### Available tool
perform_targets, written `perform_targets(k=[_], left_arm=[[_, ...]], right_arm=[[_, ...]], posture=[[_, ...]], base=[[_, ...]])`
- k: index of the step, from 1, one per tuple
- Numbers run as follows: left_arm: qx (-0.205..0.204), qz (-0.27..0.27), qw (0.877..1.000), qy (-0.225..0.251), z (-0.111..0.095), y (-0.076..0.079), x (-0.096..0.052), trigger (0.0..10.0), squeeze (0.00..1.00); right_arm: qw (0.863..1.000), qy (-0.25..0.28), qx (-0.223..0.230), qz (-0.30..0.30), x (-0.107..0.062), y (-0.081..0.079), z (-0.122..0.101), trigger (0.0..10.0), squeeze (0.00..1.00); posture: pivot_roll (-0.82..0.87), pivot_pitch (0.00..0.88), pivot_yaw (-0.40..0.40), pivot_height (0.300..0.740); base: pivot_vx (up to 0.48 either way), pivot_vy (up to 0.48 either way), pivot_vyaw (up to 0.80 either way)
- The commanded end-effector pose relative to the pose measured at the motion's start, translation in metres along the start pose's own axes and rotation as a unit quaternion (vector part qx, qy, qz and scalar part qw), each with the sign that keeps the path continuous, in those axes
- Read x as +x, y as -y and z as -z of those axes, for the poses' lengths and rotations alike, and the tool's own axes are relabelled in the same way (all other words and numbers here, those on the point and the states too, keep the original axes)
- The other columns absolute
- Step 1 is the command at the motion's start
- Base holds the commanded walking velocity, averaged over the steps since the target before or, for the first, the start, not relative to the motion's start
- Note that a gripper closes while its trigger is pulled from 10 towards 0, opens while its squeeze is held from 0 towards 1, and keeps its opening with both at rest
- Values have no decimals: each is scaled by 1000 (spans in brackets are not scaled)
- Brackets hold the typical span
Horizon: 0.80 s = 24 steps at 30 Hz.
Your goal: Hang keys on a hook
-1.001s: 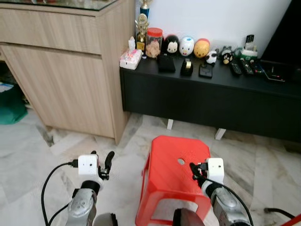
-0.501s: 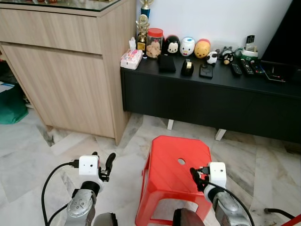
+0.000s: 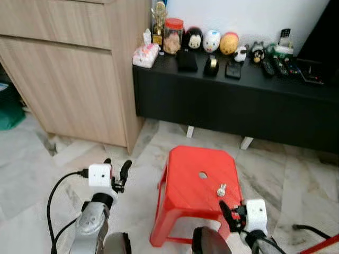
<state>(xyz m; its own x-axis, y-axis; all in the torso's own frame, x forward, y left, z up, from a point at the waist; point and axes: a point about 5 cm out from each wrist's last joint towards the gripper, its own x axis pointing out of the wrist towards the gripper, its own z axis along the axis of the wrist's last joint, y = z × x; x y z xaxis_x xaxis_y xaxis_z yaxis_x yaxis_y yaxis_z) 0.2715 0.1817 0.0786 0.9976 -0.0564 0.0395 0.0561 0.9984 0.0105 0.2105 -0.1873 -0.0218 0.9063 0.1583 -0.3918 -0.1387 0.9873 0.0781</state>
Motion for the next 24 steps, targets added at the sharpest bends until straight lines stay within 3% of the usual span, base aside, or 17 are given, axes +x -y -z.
perform_targets(k=[1, 8, 15, 16, 18, 24], left_arm=[[-7, 2, 1000, 7, -6, 4, -1, 10000, 0], [-10, -4, 1000, 20, -18, 6, 0, 10000, 0], [-14, -9, 1000, 15, -20, 7, -3, 10000, 0], [-15, -10, 1000, 14, -19, 7, -3, 10000, 0], [-15, -10, 1000, 10, -19, 8, -5, 10000, 0], [-14, -11, 1000, 7, -19, 7, -9, 10000, 0]], right_arm=[[1000, 28, 2, -7, -10, 3, -5, 10000, 0], [995, 91, -4, -33, -34, 2, -14, 10000, 0], [998, 60, -16, -14, -48, 6, -13, 10000, 0], [1000, 29, -12, -4, 7, -3, -22, 10000, 0], [999, -28, -35, -3, 87, -40, -77, 10000, 0], [999, 0, -34, -12, 98, -47, -109, 10000, 0]], posture=[[76, 172, -131, 607], [83, 201, -134, 607], [79, 215, -138, 607], [79, 215, -138, 607], [80, 218, -143, 607], [85, 206, -146, 607]], base=[[0, 0, 0], [0, 0, 0], [0, 0, 0], [0, 0, 0], [0, 0, 0], [0, 0, 0]])
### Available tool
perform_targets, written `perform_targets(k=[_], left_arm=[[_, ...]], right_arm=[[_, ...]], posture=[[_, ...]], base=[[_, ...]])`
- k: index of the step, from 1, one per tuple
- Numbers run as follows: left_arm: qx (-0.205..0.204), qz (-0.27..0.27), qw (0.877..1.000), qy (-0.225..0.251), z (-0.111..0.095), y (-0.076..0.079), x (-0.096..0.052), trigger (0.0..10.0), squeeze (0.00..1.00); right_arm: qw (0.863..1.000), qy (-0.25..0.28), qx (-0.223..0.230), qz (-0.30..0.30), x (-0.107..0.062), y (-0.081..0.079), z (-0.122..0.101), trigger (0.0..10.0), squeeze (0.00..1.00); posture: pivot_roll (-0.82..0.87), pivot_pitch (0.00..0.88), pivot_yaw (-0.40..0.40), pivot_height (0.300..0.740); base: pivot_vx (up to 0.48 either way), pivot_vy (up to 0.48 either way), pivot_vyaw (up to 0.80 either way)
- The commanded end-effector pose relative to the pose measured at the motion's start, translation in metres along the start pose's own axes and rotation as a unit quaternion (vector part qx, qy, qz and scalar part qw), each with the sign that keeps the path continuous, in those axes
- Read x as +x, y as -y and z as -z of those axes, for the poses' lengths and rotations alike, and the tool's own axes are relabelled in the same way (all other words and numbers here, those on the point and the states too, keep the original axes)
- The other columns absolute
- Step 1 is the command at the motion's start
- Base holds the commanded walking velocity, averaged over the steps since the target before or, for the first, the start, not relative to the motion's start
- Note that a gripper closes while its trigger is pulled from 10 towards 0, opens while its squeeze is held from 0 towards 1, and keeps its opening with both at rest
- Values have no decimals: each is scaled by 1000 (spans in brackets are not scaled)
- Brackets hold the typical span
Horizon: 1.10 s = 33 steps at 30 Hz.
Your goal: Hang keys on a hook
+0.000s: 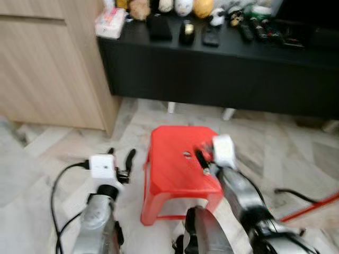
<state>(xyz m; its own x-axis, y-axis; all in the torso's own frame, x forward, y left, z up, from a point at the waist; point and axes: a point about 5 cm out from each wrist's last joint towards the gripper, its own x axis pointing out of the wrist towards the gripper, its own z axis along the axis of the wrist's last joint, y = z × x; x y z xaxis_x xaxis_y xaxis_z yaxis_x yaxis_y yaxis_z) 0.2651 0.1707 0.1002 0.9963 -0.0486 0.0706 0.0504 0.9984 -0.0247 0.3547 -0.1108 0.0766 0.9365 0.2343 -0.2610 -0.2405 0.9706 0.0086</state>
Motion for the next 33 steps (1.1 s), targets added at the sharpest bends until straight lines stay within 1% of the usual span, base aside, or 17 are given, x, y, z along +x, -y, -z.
perform_targets(k=[1, 5, 8, 10, 14, 15, 18, 20, 22, 23, 25, 26, 33], left_arm=[[3, -8, 1000, -9, 2, -4, -4, 10000, 0], [4, -12, 1000, -9, 3, -7, -6, 10000, 0], [5, -13, 1000, -11, 2, -8, -7, 10000, 0], [5, -14, 1000, -15, 3, -8, -8, 10000, 0], [5, -14, 1000, -18, 3, -8, -10, 10000, 0], [5, -14, 1000, -19, 3, -8, -10, 10000, 0], [5, -14, 1000, -21, 4, -8, -11, 10000, 0], [5, -14, 1000, -21, 4, -8, -11, 10000, 0], [5, -13, 1000, -23, 6, -7, -11, 10000, 0], [5, -13, 1000, -23, 6, -7, -11, 10000, 0], [6, -13, 1000, -26, 7, -7, -12, 10000, 0], [6, -13, 1000, -26, 7, -7, -12, 10000, 0], [7, -14, 999, -30, 9, -6, -12, 10000, 0]], right_arm=[[997, -68, 16, 23, -13, 12, 38, 10000, 0], [998, -60, 13, 21, -9, 11, 29, 10000, 0], [997, -68, 7, 25, -9, 10, 30, 10000, 0], [993, -101, 4, 57, -6, 11, 35, 10000, 0], [989, -123, 8, 79, -9, 14, 43, 10000, 0], [987, -135, 18, 87, -12, 15, 49, 10000, 0], [983, -157, 21, 88, -16, 15, 59, 10000, 0], [983, -160, 23, 86, -17, 14, 62, 10000, 0], [980, -178, 19, 90, -22, 15, 71, 10000, 0], [979, -181, 19, 93, -23, 15, 72, 10000, 0], [976, -189, 41, 103, -25, 17, 77, 10000, 0], [976, -187, 45, 103, -26, 18, 78, 10000, 0], [973, -198, 43, 114, -31, 24, 86, 10000, 0]], posture=[[85, 206, -146, 607], [85, 205, -148, 607], [83, 207, -148, 607], [83, 210, -147, 607], [76, 215, -147, 607], [71, 217, -147, 607], [67, 221, -147, 607], [67, 221, -147, 607], [65, 222, -147, 607], [65, 222, -147, 607], [58, 222, -149, 607], [56, 221, -149, 607], [53, 220, -151, 607]], base=[[0, 0, 0], [0, 0, 0], [0, 0, 0], [0, 0, 0], [0, 0, 0], [0, 0, 0], [0, 0, 0], [0, 0, 0], [0, 0, 0], [0, 0, 0], [0, 0, 0], [0, 0, 0], [0, 0, 0]])
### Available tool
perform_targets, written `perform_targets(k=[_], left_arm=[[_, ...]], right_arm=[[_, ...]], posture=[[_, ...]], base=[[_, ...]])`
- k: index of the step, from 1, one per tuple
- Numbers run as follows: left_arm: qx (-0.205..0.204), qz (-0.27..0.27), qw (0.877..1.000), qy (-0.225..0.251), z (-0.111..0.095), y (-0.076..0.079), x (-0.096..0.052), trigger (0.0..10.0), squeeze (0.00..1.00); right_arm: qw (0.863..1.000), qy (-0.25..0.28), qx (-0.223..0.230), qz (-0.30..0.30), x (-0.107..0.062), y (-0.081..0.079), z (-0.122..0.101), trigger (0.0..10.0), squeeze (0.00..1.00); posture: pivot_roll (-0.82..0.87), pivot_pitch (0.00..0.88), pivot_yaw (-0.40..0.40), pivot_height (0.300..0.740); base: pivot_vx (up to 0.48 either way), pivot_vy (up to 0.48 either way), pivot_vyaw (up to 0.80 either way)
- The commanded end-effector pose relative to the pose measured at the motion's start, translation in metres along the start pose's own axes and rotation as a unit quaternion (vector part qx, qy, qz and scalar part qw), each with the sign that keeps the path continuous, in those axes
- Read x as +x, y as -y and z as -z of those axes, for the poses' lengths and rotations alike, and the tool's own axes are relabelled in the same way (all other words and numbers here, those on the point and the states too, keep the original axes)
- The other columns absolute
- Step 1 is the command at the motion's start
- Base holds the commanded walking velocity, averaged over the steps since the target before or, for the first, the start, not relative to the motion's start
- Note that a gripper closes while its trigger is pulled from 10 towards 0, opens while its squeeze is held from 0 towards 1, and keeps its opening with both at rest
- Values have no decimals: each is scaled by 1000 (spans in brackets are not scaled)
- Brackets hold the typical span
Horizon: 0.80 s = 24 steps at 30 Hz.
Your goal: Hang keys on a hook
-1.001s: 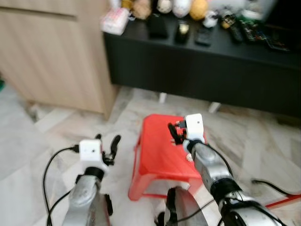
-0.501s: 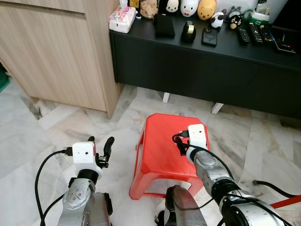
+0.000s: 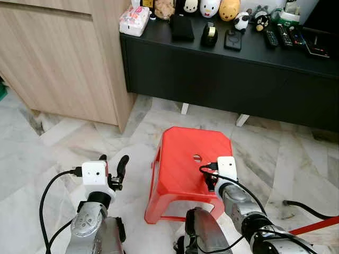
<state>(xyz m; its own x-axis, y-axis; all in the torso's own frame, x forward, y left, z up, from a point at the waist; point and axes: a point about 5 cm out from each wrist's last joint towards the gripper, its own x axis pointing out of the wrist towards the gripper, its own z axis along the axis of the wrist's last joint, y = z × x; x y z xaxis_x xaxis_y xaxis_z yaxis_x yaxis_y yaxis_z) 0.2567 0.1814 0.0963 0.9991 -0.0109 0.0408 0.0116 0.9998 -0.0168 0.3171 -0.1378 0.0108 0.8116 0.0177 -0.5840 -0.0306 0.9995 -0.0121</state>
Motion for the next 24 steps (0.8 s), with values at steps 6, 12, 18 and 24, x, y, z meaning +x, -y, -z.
perform_targets(k=[6, 12, 18, 24], left_arm=[[4, 8, 1000, -17, 7, 5, -3, 10000, 0], [7, 6, 1000, -18, 8, 4, -4, 10000, 0], [7, 6, 1000, -18, 8, 4, -4, 10000, 0], [7, 7, 1000, -20, 9, 5, -5, 10000, 0]], right_arm=[[999, -27, 17, 12, -2, 9, 14, 10000, 0], [999, -26, 21, 0, -2, 6, 15, 4000, 0], [999, -19, 23, -11, -1, 4, 12, 7922, 0], [999, -20, 20, -15, -1, 4, 12, 39, 0]], posture=[[53, 219, -153, 607], [54, 219, -154, 607], [52, 221, -155, 607], [52, 223, -155, 607]], base=[[0, 0, 0], [0, 0, 0], [0, 0, 0], [0, 0, 0]])
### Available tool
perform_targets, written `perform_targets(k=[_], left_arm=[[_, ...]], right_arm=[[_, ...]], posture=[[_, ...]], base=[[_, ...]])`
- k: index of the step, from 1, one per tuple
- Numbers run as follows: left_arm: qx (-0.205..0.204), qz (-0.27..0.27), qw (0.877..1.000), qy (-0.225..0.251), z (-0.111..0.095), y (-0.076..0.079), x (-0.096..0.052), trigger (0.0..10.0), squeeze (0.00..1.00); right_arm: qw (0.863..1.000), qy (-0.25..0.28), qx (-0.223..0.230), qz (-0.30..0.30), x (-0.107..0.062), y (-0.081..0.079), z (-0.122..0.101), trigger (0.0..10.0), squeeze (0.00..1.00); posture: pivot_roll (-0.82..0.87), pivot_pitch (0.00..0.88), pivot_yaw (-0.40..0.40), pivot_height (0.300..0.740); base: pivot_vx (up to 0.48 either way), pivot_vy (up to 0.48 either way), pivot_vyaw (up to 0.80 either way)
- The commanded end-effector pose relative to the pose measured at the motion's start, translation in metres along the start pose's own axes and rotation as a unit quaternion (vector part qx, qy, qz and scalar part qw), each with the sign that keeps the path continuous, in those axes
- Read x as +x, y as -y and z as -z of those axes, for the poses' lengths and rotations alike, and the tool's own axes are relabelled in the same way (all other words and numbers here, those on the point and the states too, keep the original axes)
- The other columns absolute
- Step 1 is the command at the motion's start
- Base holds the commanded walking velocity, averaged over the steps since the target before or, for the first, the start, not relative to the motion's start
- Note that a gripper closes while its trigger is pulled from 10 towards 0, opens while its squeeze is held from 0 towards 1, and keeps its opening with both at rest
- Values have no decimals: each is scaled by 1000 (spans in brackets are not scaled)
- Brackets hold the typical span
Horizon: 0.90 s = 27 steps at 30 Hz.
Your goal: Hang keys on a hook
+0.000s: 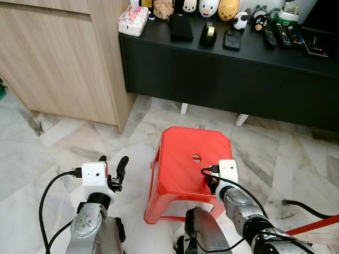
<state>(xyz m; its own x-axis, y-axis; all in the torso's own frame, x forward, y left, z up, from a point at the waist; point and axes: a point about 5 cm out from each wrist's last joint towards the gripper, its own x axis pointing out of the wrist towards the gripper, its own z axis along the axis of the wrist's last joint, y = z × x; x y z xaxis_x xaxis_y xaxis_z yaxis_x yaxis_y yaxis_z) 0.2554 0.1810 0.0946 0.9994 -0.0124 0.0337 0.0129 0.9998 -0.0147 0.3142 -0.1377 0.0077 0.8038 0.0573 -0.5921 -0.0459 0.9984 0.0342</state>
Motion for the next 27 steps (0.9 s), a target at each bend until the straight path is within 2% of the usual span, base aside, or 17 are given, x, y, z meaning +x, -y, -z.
perform_targets(k=[1, 3, 4, 17, 19, 20, 21, 22, 23, 25, 27], left_arm=[[6, 7, 1000, -16, 7, 4, -4, 10000, 0], [7, 7, 1000, -17, 8, 4, -4, 10000, 0], [7, 7, 1000, -17, 8, 4, -4, 10000, 0], [7, 8, 1000, -18, 8, 5, -5, 10000, 0], [8, 9, 1000, -18, 8, 5, -5, 10000, 0], [8, 9, 1000, -18, 8, 5, -5, 10000, 0], [8, 10, 1000, -19, 8, 6, -5, 10000, 0], [8, 10, 1000, -19, 8, 6, -6, 10000, 0], [9, 10, 1000, -19, 8, 6, -6, 10000, 0], [9, 11, 1000, -20, 8, 6, -6, 10000, 0], [9, 11, 1000, -20, 8, 6, -6, 10000, 0]], right_arm=[[1000, -16, 6, 4, -1, 5, 9, 1294, 0], [1000, -21, 1, 6, -1, 6, 10, 8039, 0], [1000, -21, 1, 6, -1, 7, 10, 10000, 0], [1000, -18, 2, -1, -2, 7, 11, 10000, 0], [1000, -16, 2, -3, -1, 7, 10, 6667, 0], [1000, -16, 2, -1, -1, 7, 10, 4353, 0], [1000, -16, 1, 0, -2, 7, 10, 3804, 0], [1000, -16, 2, 1, -2, 7, 11, 2824, 0], [1000, -17, 3, 1, -2, 8, 11, 471, 0], [1000, -17, 4, 0, -2, 8, 11, 0, 0], [1000, -17, 5, 0, -2, 8, 11, 0, 0]], posture=[[51, 224, -155, 607], [51, 224, -154, 607], [51, 224, -155, 607], [51, 230, -152, 607], [48, 231, -151, 607], [49, 232, -150, 607], [49, 232, -150, 607], [50, 232, -149, 607], [50, 232, -149, 607], [51, 233, -148, 607], [50, 233, -147, 607]], base=[[0, 0, 0], [0, 0, 0], [0, 0, 0], [0, 0, 0], [0, 0, 0], [0, 0, 0], [0, 0, 0], [0, 0, 0], [0, 0, 0], [0, 0, 0], [0, 0, 0]])
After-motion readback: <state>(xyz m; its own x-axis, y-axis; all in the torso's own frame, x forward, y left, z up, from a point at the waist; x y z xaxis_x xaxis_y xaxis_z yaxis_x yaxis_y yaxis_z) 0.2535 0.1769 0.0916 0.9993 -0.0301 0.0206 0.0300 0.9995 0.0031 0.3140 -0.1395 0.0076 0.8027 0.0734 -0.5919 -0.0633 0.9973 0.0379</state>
